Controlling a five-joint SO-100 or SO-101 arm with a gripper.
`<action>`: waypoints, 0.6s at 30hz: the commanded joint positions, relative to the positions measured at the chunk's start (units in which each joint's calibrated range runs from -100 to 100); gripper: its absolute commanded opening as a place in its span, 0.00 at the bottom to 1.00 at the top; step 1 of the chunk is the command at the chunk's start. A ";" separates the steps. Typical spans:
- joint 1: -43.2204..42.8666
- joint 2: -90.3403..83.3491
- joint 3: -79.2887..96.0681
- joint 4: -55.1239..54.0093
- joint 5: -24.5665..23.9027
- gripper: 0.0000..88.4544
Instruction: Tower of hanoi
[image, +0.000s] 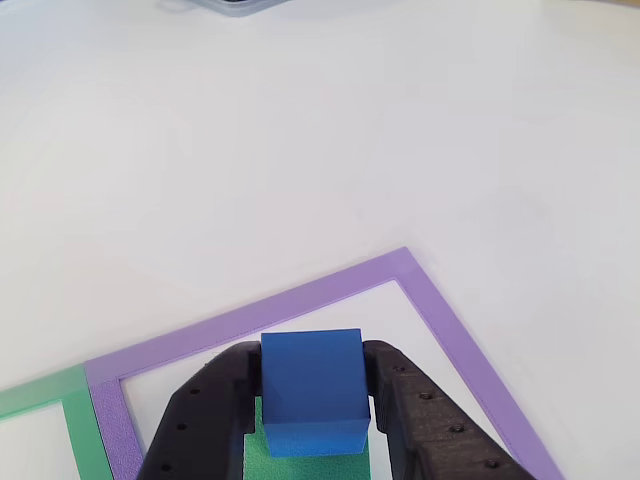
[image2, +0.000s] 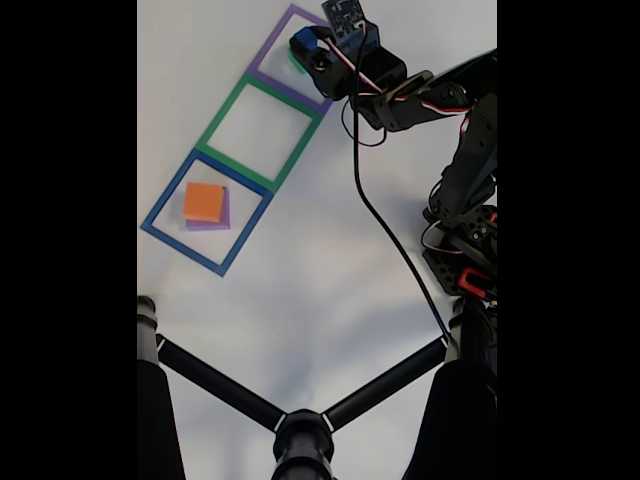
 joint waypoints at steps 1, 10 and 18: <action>-0.16 -0.89 -2.33 -1.03 0.00 0.00; -0.85 -9.78 -2.88 9.33 0.00 0.00; -3.36 -28.53 -9.60 39.44 0.00 0.00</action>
